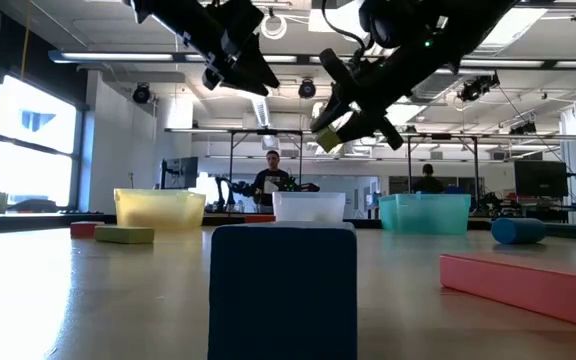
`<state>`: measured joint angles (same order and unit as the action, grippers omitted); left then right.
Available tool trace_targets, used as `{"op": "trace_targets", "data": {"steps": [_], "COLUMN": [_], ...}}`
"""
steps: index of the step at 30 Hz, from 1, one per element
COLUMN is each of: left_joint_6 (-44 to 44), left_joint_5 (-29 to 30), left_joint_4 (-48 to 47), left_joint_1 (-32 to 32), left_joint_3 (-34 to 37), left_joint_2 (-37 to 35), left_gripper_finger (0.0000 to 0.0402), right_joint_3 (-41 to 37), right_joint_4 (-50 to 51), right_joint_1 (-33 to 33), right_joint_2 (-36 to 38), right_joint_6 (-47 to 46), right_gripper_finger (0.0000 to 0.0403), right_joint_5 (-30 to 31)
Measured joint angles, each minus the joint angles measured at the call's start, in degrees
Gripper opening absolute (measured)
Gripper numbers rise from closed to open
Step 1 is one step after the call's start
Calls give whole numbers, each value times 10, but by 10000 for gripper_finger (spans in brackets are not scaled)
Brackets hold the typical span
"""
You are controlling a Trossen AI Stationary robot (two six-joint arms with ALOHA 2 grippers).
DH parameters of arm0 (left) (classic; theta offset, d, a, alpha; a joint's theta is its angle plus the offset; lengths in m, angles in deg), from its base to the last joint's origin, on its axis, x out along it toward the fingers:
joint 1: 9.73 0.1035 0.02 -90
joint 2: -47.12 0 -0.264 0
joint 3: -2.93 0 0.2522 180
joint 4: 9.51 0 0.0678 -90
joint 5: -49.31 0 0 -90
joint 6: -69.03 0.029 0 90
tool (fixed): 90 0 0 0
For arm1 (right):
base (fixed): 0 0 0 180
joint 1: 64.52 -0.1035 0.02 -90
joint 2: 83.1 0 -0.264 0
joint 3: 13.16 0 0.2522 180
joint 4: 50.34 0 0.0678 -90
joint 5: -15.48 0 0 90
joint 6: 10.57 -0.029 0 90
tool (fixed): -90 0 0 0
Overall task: Sort & place blocks by color
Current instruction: Put the green block into the transparent bin
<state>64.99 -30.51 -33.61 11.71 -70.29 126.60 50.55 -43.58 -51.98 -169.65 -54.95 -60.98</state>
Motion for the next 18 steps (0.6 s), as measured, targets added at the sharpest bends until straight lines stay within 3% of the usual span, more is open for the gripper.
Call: {"op": "trace_targets", "data": {"steps": [5, 11, 18], "left_joint_6": [-3, -67, -80], "left_joint_5": [14, 13, 10], "left_joint_4": [-17, -63, -102], "left_joint_1": [19, 37, 42], "left_joint_3": [0, 0, 1], "left_joint_2": [0, 0, 6], "left_gripper_finger": [193, 193, 193], "right_joint_3": [0, 1, 66], "right_joint_4": [-72, -156, -104], "right_joint_1": [54, 97, 133], "right_joint_2": [0, -1, -67], "right_joint_6": [95, 255, 326], "right_gripper_finger": [102, 102, 102], "right_joint_5": [0, -26, -102]}}
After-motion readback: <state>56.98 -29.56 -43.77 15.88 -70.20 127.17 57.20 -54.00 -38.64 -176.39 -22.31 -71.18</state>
